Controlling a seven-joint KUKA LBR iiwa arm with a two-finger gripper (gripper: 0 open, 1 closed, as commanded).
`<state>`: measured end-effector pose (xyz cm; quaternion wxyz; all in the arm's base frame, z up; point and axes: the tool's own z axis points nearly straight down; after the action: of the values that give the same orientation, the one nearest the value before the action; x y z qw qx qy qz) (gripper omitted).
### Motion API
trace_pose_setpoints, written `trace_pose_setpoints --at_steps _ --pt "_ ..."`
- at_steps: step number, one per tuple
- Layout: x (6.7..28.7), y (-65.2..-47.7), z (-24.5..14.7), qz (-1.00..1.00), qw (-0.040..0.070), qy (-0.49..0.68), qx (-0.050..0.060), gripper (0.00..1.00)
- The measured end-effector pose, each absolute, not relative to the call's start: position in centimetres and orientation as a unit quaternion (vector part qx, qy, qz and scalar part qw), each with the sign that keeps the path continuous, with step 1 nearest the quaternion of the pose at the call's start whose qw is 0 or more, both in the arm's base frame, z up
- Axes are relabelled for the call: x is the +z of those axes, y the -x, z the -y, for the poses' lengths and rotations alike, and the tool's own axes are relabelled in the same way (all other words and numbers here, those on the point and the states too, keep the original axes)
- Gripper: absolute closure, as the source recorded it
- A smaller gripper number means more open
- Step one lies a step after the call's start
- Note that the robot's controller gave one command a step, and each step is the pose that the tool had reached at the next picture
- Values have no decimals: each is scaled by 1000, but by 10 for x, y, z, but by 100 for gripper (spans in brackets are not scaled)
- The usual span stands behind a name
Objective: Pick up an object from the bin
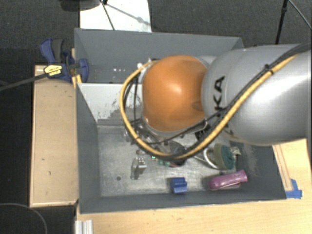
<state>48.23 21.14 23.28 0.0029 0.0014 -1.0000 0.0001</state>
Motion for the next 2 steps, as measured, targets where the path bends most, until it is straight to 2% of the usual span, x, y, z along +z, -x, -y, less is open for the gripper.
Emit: trace_pose_setpoints --at_steps 1,2 --pt "71 -590 -89 1000 -5 -4 -2 0" --pt "102 -587 -42 1000 -3 -5 1 0"
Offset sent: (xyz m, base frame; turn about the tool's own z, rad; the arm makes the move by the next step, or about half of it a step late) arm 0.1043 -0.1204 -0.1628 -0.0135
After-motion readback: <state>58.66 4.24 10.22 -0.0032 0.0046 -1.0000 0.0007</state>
